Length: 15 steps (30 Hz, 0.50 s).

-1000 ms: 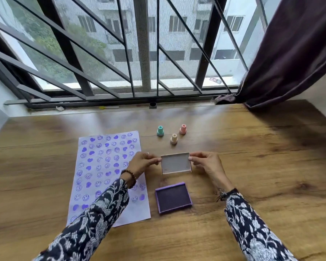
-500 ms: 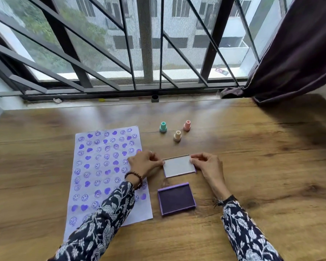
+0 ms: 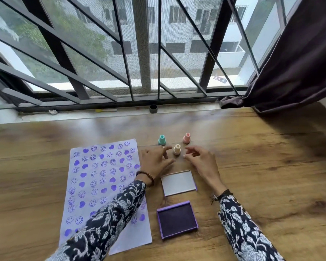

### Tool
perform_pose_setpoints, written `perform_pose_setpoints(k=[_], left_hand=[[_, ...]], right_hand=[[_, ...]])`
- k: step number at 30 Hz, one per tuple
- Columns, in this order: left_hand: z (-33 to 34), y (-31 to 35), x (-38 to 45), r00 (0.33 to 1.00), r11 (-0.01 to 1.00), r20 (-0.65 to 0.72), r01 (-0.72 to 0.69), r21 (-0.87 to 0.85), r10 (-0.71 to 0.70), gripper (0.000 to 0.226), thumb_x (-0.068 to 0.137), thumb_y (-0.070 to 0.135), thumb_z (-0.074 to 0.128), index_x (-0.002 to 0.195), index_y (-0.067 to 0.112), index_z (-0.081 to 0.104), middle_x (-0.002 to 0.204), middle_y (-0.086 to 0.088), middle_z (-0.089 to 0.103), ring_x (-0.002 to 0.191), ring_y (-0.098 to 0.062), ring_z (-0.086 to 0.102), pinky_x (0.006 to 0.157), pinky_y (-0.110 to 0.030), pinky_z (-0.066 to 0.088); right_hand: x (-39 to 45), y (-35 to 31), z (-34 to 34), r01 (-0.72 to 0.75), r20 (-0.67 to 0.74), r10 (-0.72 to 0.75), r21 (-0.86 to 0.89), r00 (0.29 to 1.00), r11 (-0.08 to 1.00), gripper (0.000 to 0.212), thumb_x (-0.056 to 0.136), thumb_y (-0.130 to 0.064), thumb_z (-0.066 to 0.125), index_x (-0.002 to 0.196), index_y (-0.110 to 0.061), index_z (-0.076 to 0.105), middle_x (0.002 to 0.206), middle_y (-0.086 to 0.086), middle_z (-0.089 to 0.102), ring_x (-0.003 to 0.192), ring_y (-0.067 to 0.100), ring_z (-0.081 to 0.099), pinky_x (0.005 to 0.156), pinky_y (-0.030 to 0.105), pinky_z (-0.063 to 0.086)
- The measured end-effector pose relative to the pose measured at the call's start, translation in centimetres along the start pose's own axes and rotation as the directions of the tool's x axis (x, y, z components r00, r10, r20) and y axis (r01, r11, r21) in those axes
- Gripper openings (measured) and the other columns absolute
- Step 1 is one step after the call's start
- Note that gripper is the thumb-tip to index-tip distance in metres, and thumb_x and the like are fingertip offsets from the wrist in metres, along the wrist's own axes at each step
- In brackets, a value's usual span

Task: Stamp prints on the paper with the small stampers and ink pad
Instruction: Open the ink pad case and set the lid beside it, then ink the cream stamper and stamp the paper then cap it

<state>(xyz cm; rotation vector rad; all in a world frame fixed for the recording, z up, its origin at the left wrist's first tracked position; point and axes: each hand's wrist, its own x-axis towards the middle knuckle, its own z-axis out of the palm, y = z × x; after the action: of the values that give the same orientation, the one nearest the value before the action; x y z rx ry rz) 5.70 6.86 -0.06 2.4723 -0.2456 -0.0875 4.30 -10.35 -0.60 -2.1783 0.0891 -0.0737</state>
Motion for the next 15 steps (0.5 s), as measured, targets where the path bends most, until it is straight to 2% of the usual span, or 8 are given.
perform_pose_setpoints(k=[2,4,9,10,12,14,15], left_hand=[[0.8,0.1,0.6,0.999,0.999,-0.032,-0.017,0.038,0.018,0.037,0.074,0.037,0.067,0.108,0.025,0.061,0.096,-0.004,0.066,0.095,-0.022,0.058,0.082,-0.032,0.039],[1.3,-0.1,1.1,0.998,0.998,-0.049,-0.025,0.054,0.027,0.034,0.075,0.039,0.065,0.104,0.022,0.063,0.097,-0.006,0.063,0.095,-0.021,0.056,0.074,-0.026,0.032],[1.8,-0.4,1.9,0.999,1.0,-0.042,-0.007,0.03,0.008,0.03,0.078,0.044,0.06,0.099,0.023,0.063,0.094,-0.004,0.061,0.094,-0.021,0.055,0.079,-0.037,0.041],[1.7,-0.4,1.8,0.999,1.0,-0.042,-0.017,0.02,0.018,0.028,0.079,0.043,0.061,0.098,0.023,0.063,0.093,-0.004,0.061,0.094,-0.022,0.055,0.079,-0.038,0.042],[1.4,-0.2,1.6,0.997,0.998,-0.063,-0.046,-0.037,0.044,0.023,0.078,0.039,0.064,0.098,0.027,0.063,0.091,-0.003,0.062,0.092,-0.022,0.056,0.079,-0.04,0.044],[0.8,0.1,1.2,0.992,0.989,-0.107,-0.086,-0.118,0.073,0.02,0.076,0.035,0.068,0.094,0.029,0.065,0.088,-0.002,0.065,0.086,-0.019,0.056,0.078,-0.046,0.045],[0.4,0.3,0.8,0.988,0.982,-0.129,-0.108,-0.153,0.089,0.02,0.074,0.034,0.07,0.093,0.027,0.067,0.086,-0.002,0.066,0.082,-0.017,0.055,0.076,-0.048,0.046]], right_hand=[[0.8,-0.1,0.3,0.048,0.044,-0.046,-0.053,0.998,0.997,0.03,0.074,-0.02,0.073,0.103,-0.02,0.068,0.091,0.0,0.072,0.076,0.008,0.064,0.072,0.021,0.052],[1.4,0.0,0.5,0.089,0.081,-0.081,-0.096,0.993,0.991,0.029,0.073,-0.022,0.073,0.102,-0.022,0.068,0.093,0.002,0.073,0.077,0.011,0.065,0.073,0.028,0.053],[2.1,0.2,0.9,0.137,0.111,-0.122,-0.139,0.986,0.981,0.024,0.074,-0.03,0.071,0.097,-0.028,0.068,0.094,-0.001,0.073,0.077,0.01,0.065,0.071,0.029,0.054],[2.2,0.1,0.9,0.138,0.11,-0.123,-0.14,0.986,0.98,0.022,0.074,-0.03,0.071,0.096,-0.028,0.068,0.094,-0.001,0.072,0.078,0.011,0.065,0.07,0.028,0.053],[2.1,-0.1,0.8,0.143,0.103,-0.13,-0.126,0.986,0.982,0.02,0.075,-0.027,0.072,0.094,-0.026,0.069,0.094,0.0,0.072,0.075,0.009,0.065,0.067,0.016,0.05],[1.6,-0.8,0.4,0.143,0.085,-0.137,-0.061,0.987,0.988,0.019,0.074,-0.023,0.074,0.092,-0.022,0.069,0.09,0.001,0.072,0.069,0.003,0.063,0.062,0.003,0.045],[1.2,-1.3,0.1,0.138,0.074,-0.138,-0.002,0.988,0.99,0.018,0.073,-0.023,0.075,0.09,-0.021,0.069,0.086,0.0,0.072,0.067,0.001,0.062,0.061,0.003,0.046]])
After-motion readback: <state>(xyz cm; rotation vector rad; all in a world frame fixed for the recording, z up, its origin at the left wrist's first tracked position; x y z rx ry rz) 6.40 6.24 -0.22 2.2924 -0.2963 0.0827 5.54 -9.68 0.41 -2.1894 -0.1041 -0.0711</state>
